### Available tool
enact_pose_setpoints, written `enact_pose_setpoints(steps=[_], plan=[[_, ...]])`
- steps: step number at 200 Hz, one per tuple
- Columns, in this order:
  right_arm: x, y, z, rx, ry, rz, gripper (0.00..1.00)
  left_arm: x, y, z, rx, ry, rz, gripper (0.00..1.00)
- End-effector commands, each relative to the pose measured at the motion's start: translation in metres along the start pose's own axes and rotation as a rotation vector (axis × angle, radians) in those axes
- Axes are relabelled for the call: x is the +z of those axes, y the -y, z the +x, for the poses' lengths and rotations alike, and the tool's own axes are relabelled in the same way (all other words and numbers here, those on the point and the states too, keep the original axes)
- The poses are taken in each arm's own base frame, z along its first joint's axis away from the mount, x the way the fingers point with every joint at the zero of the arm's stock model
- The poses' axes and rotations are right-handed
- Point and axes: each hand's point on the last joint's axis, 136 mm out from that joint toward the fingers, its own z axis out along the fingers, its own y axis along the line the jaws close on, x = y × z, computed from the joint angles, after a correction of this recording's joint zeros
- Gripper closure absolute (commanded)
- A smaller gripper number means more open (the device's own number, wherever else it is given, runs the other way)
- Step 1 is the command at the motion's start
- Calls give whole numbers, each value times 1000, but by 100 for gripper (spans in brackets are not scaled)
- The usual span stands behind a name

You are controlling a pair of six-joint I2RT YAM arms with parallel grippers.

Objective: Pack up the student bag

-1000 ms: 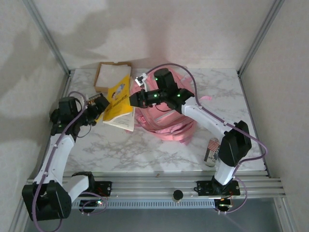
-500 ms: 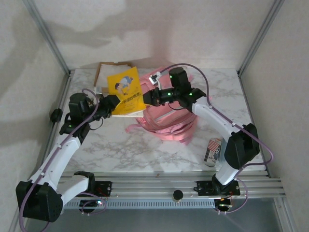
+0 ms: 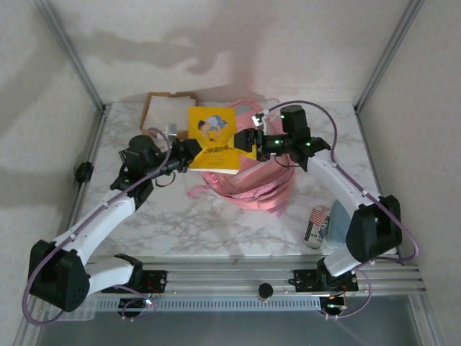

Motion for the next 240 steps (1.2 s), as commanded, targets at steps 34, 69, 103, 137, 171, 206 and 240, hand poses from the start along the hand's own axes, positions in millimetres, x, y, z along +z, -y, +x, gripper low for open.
enact_pose_setpoints(steps=[34, 69, 103, 137, 171, 206, 240], plan=[[-20, -31, -6, 17, 43, -178, 1, 33, 70, -2, 127, 20, 206, 100], [-49, -47, -16, -52, 129, -185, 18, 53, 32, -4, 147, 25, 51, 100], [-58, -19, -17, -16, 163, -111, 61, 65, 5, -2, 174, 7, -61, 100], [-69, -1, -22, -29, 200, -36, 96, 76, 8, 9, 194, -39, -50, 96], [-100, 28, -34, -16, 288, 121, 100, 82, 4, 9, 330, -73, -136, 53], [-172, 82, -42, 80, 460, 388, 100, 100, -31, 30, 684, -179, -440, 33], [-229, 117, -36, 167, 593, 489, 100, 131, -87, 71, 947, -387, -633, 30]])
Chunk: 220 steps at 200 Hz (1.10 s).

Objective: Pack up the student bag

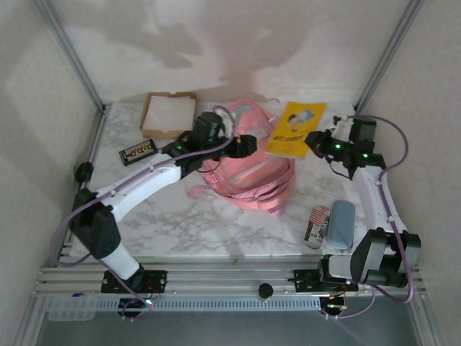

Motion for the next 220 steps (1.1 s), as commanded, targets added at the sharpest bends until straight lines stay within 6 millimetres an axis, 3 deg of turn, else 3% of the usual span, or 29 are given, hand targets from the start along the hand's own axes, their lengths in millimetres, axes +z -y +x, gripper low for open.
enact_pose_setpoints(steps=[1, 30, 59, 83, 112, 166, 185, 197, 220], plan=[[-28, 13, -16, -41, 95, 54, 100, 32, -37, 66, 309, -242, -227, 30], [-42, 39, -26, 2, 149, 93, 100, 73, -38, 93, 592, -298, -340, 25], [-41, 49, -23, 28, 146, 90, 100, 107, -40, 102, 632, -316, -329, 24], [-41, 51, -23, 30, 146, 92, 100, 123, -50, 112, 668, -337, -351, 24], [-41, 52, -22, 26, 143, 92, 100, 131, -69, 108, 696, -328, -437, 27], [-42, 52, -21, 25, 147, 86, 100, 139, -72, 99, 702, -313, -427, 59], [-41, 51, -21, 25, 145, 83, 100, 139, -68, 106, 688, -342, -381, 69], [-41, 51, -20, 27, 143, 80, 100, 136, -61, 115, 672, -379, -337, 69], [-41, 53, -19, 29, 145, 81, 100, 123, -44, 126, 659, -421, -273, 60]])
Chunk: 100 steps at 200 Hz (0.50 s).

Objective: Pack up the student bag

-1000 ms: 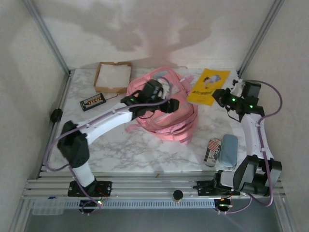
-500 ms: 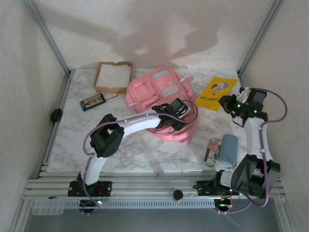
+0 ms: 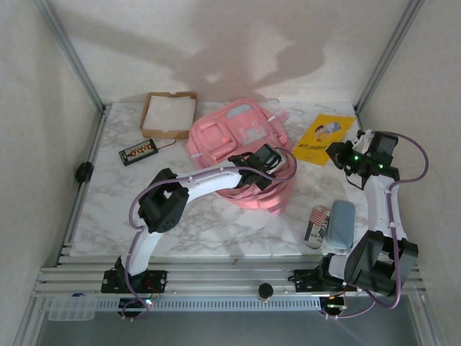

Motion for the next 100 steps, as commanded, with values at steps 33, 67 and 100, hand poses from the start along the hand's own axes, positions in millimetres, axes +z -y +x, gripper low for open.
enact_pose_setpoints(steps=[33, 67, 100], plan=[[-6, -15, -4, -66, 29, -72, 100, -39, 27, 2, -37, -18, 171, 57], [-7, -16, -4, -70, 29, -77, 100, -30, 22, 16, -43, -73, 137, 59], [-7, -14, -2, -74, 22, -70, 100, -27, 41, 25, -47, -121, 234, 60]])
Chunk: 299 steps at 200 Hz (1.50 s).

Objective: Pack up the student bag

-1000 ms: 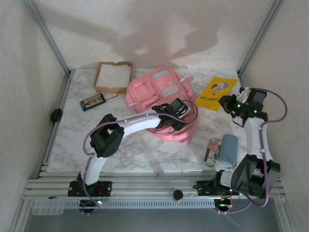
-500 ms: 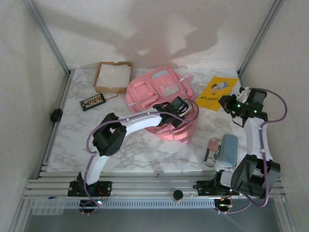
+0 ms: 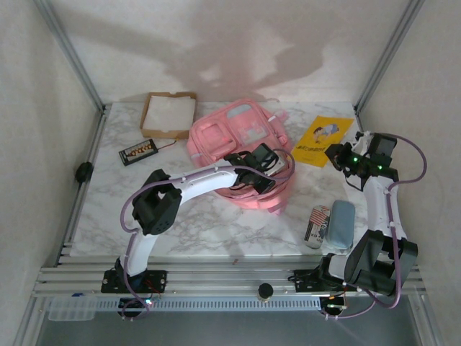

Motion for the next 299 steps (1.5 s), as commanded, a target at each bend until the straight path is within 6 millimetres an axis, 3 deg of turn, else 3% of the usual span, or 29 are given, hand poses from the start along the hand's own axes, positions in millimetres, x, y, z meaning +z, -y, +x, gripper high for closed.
enact_pose_setpoints(steps=[1, 24, 54, 82, 106, 133, 170, 217, 261, 299], plan=[[-9, -17, -7, -80, 38, -62, 100, 1, 17, 13, -12, -65, 82, 60], [-8, -15, -6, -78, 35, -58, 100, 10, 13, 17, -14, -78, 65, 63], [-7, -14, -7, -80, 33, -51, 100, 15, 23, 18, -5, -80, 130, 66], [-7, -14, -8, -81, 34, -53, 100, 24, 10, 20, -13, -85, 78, 81], [-8, -14, -9, -87, 35, -47, 100, 15, 5, 11, -4, -63, 72, 96], [-8, -14, -7, -90, 25, -42, 100, -12, -15, -13, -17, 14, -22, 100], [-10, -22, 10, -92, -49, -58, 100, -79, -47, -49, -55, 162, -167, 100], [-36, -28, 30, -91, -66, 20, 100, -158, -89, -79, -52, 290, -354, 100], [-14, -42, 101, -95, -282, -64, 100, -189, -104, -94, -51, 327, -450, 100], [19, -68, 137, -84, -392, -258, 100, -203, -106, -94, -76, 355, -461, 100]])
